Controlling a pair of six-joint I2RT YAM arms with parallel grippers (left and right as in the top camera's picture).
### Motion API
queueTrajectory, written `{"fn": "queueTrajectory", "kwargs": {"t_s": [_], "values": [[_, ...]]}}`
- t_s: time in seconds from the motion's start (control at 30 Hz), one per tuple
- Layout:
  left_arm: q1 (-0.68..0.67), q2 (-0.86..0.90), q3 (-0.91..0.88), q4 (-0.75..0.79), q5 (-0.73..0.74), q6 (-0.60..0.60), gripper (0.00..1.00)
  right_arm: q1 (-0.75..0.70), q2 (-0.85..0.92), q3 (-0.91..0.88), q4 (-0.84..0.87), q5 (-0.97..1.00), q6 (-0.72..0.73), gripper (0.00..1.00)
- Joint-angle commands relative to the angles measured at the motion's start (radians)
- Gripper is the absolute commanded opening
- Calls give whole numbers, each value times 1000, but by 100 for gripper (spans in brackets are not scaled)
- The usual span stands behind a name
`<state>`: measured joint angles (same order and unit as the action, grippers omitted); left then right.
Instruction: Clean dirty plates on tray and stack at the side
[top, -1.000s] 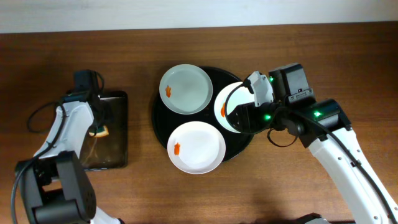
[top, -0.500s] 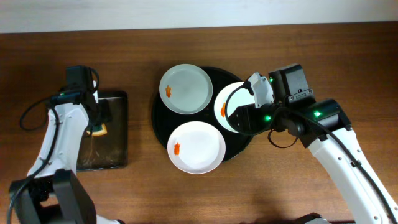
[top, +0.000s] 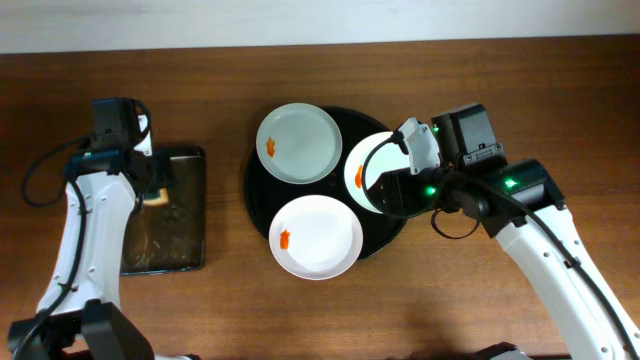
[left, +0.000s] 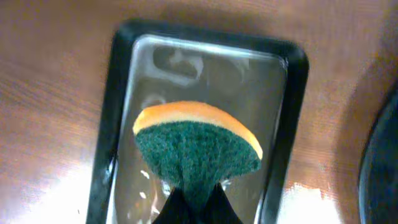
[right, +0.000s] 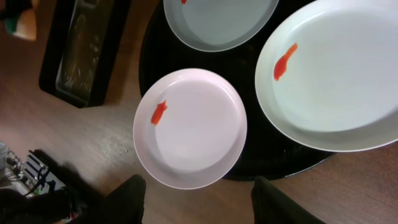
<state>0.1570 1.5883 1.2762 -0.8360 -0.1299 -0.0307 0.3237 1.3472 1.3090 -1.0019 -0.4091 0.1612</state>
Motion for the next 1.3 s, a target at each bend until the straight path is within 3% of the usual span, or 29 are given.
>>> {"fn": "queueTrajectory", "kwargs": {"t_s": [0.0,0.37,0.5,0.6,0.77,0.9,1.03,1.27], "values": [[5,-42,16,-3,58,33,0,-4,-13,19,1,-5,4,56],[2,-118,32,-37,178,25,0,-3,-13,19,2,2,5,56],[-85,-121,74,12,319,32,0,-3,-8,19,32,32,5,57],[-225,-104,81,156,353,-3,0,-3,16,21,148,-4,5,56],[-360,84,81,358,336,-57,0,-3,212,211,200,6,13,56],[-400,232,81,470,330,-62,0,-3,487,309,292,40,10,55],[-412,330,80,491,291,-63,0,-5,685,309,429,30,-30,55],[-412,346,80,483,291,-62,0,18,863,309,465,89,-32,49]]}}
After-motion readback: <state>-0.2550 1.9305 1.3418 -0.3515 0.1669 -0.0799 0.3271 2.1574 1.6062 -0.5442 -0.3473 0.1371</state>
